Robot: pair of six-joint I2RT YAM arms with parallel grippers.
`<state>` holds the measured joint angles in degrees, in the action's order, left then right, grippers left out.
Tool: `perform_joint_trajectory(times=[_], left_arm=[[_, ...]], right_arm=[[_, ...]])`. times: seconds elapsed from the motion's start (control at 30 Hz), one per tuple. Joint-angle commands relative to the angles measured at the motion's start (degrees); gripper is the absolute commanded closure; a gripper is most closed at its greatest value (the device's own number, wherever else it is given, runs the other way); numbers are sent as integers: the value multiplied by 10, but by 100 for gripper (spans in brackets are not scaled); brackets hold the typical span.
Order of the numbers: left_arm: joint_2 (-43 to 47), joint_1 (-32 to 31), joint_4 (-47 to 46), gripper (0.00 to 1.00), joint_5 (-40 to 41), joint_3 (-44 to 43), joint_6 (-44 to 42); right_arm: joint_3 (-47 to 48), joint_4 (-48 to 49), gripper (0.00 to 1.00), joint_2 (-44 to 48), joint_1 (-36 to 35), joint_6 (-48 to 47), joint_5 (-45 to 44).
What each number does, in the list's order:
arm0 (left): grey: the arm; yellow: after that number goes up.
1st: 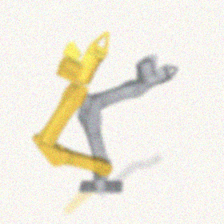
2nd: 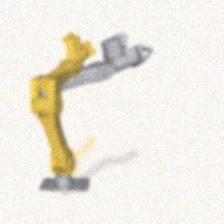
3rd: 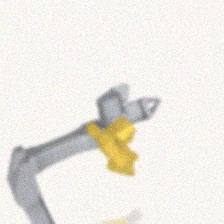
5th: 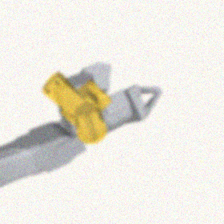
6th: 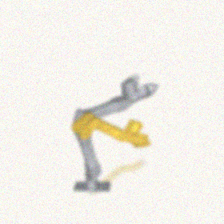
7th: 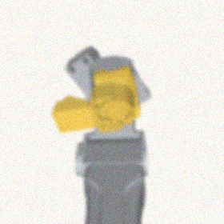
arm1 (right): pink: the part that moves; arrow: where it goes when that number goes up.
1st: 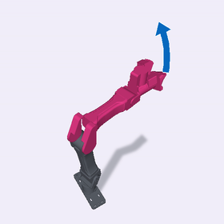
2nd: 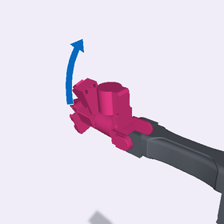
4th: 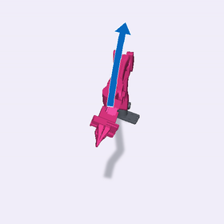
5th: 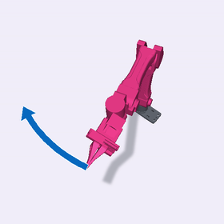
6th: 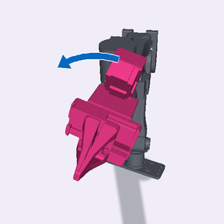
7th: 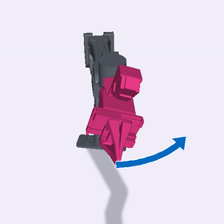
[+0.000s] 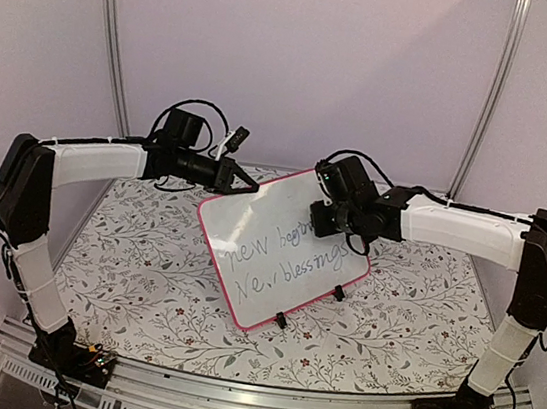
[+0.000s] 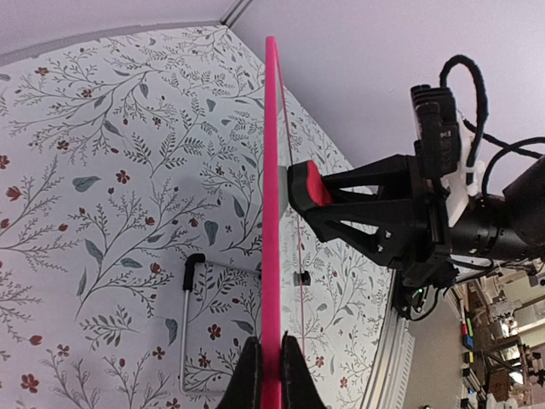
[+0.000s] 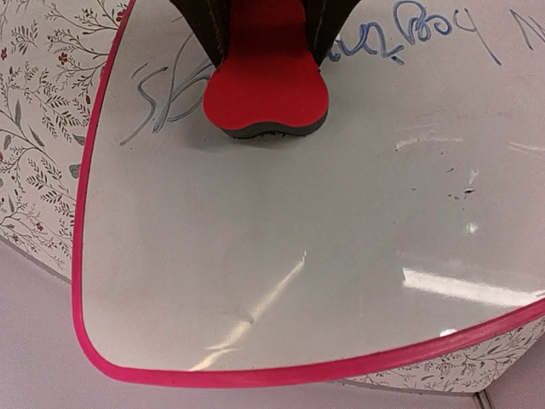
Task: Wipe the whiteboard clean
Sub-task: Erase the whiteboard at the center of the board.
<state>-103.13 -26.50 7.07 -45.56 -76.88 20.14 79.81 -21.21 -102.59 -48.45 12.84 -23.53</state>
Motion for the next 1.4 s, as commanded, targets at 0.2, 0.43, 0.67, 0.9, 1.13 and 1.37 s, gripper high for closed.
perform_joint_trajectory(times=[0.2, 0.43, 0.67, 0.9, 1.13, 1.37], left_arm=[[18, 1, -19, 100, 9, 8, -16], [20, 2, -20, 100, 19, 10, -9], [24, 2, -22, 100, 35, 15, 0], [27, 1, -28, 100, 44, 21, 5], [31, 1, -30, 100, 47, 23, 6], [31, 1, -30, 100, 48, 23, 7]], right_arm=[[-35, -9, 100, 117, -4, -25, -16], [-74, 28, 100, 195, -34, -64, -25], [-46, 35, 100, 128, -152, -94, -62], [34, 27, 100, -4, -221, -96, -105], [109, 14, 100, -80, -225, -97, -90], [124, 10, 100, -99, -232, -110, -72]])
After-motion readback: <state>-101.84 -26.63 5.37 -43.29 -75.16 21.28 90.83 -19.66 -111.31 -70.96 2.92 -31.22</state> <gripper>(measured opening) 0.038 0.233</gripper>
